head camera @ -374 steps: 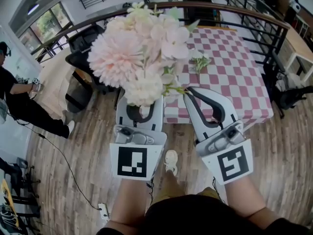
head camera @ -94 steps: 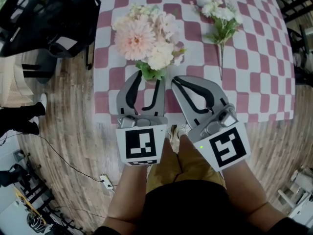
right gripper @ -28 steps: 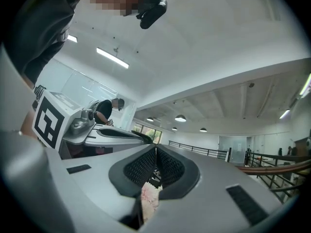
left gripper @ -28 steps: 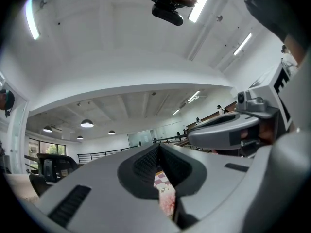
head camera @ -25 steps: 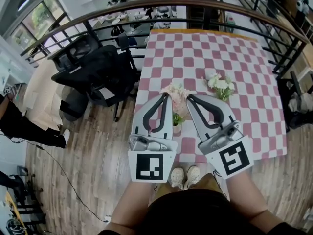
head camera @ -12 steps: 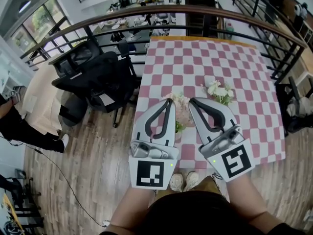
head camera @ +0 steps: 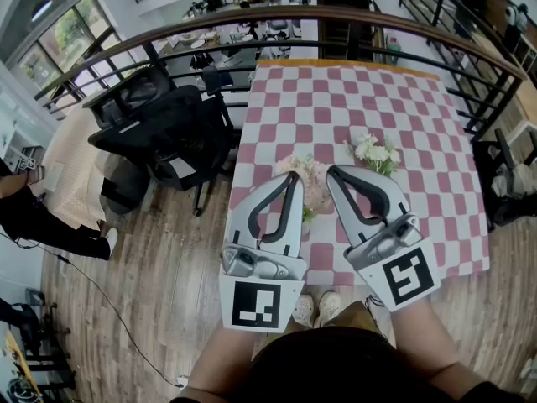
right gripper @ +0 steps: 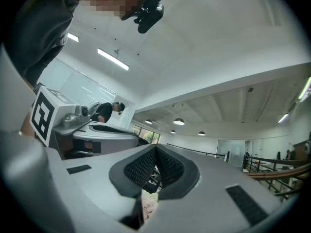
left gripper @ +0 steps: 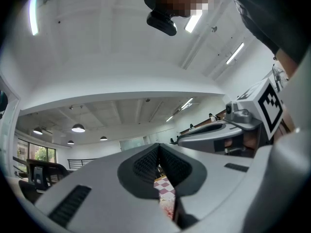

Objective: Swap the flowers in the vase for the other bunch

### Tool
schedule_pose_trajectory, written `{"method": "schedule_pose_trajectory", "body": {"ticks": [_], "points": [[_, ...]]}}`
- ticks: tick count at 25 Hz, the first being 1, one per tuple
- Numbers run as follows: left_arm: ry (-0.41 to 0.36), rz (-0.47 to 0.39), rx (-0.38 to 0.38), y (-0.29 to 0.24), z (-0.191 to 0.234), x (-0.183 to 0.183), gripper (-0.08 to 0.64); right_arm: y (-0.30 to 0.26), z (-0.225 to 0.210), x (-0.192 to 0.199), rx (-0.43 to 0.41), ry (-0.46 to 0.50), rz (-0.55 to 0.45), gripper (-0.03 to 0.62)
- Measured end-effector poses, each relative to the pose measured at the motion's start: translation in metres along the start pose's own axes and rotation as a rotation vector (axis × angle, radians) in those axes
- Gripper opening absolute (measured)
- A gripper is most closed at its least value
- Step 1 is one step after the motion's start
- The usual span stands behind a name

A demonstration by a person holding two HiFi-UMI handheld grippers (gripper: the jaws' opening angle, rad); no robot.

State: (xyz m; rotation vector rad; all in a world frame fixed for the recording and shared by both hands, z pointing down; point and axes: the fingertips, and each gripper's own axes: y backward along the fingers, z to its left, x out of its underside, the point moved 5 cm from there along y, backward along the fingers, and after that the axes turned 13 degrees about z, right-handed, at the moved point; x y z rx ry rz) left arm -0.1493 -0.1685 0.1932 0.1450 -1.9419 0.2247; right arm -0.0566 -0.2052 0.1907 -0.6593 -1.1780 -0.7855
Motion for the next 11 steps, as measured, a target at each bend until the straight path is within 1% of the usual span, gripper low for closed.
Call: {"method": "schedule_pose_trajectory", "body": {"ticks": [11], "points": [[-0.004, 0.004, 0.010, 0.0067, -0.0104, -0.0049, 0.009, 0.0105, 0.0006, 0.0030, 0.011, 0.004, 0.006, 0.032]]}}
